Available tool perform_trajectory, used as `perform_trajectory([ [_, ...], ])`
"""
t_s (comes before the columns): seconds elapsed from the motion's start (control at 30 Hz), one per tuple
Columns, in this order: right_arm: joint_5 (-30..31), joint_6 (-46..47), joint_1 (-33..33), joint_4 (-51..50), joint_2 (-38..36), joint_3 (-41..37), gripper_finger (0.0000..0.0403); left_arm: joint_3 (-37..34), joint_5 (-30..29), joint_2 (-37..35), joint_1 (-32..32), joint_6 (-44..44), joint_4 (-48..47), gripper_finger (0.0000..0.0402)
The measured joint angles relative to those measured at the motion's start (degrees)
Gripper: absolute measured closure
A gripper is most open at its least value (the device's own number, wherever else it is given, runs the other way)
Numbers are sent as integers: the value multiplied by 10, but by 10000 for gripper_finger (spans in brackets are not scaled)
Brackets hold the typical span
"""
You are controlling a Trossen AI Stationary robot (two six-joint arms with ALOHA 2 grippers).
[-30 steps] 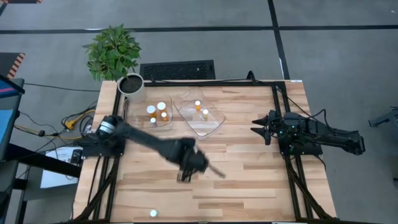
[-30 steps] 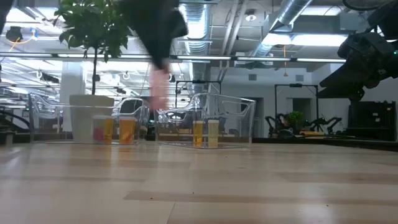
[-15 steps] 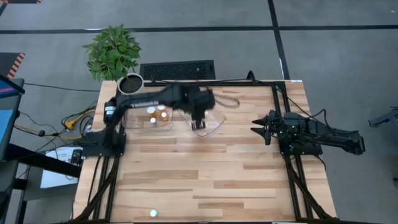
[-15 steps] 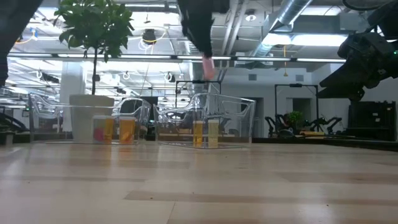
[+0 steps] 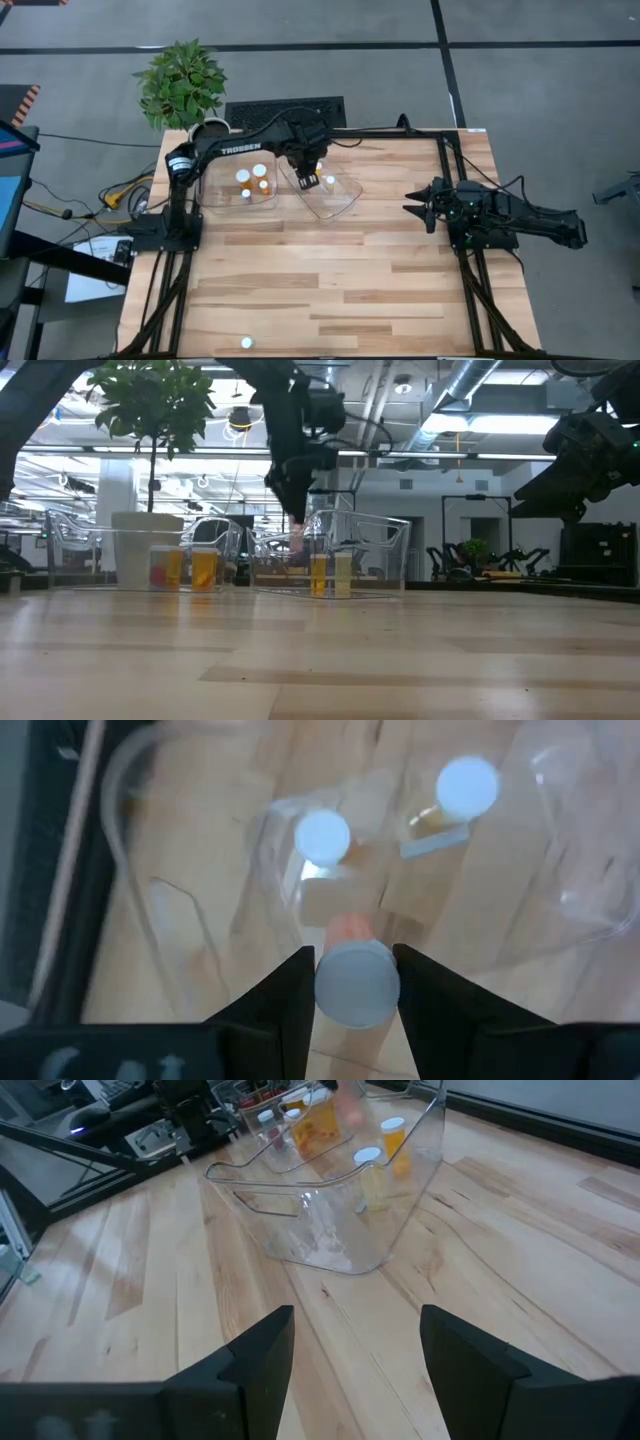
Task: Pick and place medicine bottles into bin by pill shape (circle, oval)
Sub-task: Put the small red tablet bottle into the right transparent bin
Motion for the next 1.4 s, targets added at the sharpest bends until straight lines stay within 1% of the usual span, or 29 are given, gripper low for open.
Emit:
perform_trajectory([
  [0.27,0,0,0,0,0,0,178,-77,9,0,8,7,78,282],
  [0.37,0,0,0,0,0,0,178,-100,35,0,8,14,114,282],
  [0.43,0,0,0,0,0,0,178,-109,46,0,9,14,113,282],
  [0.73,0,-1,0,0,0,0,178,-114,46,0,9,17,117,282],
  [0.9,0,-7,0,0,0,0,178,-114,50,16,10,15,111,282],
  [1.1,0,-7,0,0,0,0,178,-110,42,25,10,14,108,282],
  [1.27,0,-7,0,0,0,0,178,-94,39,29,10,19,97,282],
  [1.4,0,-7,0,0,0,0,178,-79,33,29,10,20,101,265],
])
